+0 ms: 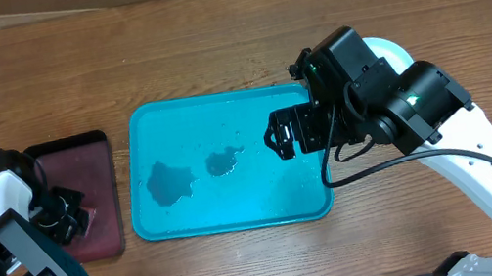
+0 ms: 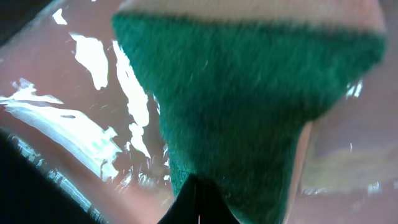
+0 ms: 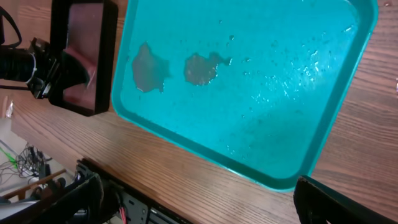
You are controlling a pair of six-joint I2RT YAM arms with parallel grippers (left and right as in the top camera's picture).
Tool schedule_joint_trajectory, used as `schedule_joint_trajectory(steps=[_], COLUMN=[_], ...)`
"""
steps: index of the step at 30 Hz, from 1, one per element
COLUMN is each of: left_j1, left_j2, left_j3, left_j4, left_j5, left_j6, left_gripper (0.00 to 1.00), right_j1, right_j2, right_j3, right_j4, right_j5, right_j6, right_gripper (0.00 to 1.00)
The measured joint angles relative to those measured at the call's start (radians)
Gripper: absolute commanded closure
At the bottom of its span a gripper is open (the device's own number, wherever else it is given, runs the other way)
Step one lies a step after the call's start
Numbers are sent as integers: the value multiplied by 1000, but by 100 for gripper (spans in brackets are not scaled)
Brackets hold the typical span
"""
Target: Clean dirty plates on tray and stack at the side
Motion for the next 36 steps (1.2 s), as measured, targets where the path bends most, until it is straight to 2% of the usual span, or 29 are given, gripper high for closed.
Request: schedule_joint_trajectory(steps=[6,8,9,12,15,25,29,36], left_j1=[1,1,1,1,0,-8,-22,-22], left_j2=[15,14,10,-38,-141,-557,-763,-1196], left_j3=[229,341,397,525,547,552,508,338], left_j4=[-237,-315,-343,-381,-397,-545,-547,-544], left_j5=[63,86,99,153,210,379,420,452], left_j6=[7,35,55,116,158,285,317,323], left_gripper=[96,90,84,58,0,0,0,0], right_j1=[0,0,0,0,0,1,1,1], right_j2=[-3,-13,-21,-68,-135,-420,-565,-861], right_j3=[0,0,0,0,0,1,-45,-277], right_j4=[34,36,34,32,8,-312,-322,-219], right_j5=[0,2,5,23,50,194,257,304], right_j6=[0,0,0,0,18,93,122,154], right_gripper=[0,0,0,0,0,0,0,0])
